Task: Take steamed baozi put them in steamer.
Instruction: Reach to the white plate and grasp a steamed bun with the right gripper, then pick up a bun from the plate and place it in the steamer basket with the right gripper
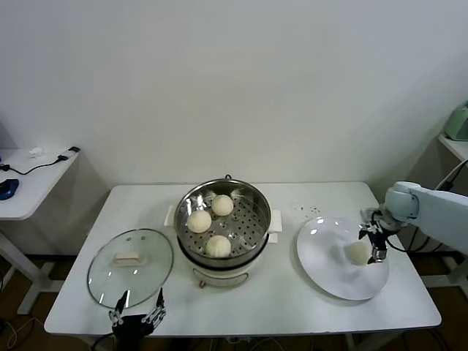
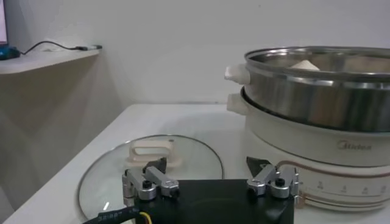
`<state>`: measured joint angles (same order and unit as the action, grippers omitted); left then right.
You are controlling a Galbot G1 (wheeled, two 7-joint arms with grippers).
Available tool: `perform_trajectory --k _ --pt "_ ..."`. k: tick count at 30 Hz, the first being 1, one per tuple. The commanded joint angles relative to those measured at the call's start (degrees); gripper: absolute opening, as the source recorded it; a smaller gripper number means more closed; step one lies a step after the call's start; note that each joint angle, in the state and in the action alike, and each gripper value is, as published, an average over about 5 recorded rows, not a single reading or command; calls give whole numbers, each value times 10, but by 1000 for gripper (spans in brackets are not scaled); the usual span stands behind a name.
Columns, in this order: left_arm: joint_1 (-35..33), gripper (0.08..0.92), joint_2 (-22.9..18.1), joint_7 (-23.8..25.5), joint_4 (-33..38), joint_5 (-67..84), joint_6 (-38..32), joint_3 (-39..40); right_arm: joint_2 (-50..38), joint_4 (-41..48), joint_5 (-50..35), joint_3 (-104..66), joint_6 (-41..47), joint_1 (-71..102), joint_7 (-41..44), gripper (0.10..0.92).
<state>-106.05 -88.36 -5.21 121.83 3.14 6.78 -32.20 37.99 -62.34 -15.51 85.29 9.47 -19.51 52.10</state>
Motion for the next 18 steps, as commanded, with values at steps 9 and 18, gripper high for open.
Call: perform_trajectory --k 9,18 --pt "4 823 0 0 1 1 2 -2 -4 5 3 -56 7 35 -4 715" --pt "-1 823 1 0 9 0 1 2 -22 -91 -95 52 18 -160 15 654"
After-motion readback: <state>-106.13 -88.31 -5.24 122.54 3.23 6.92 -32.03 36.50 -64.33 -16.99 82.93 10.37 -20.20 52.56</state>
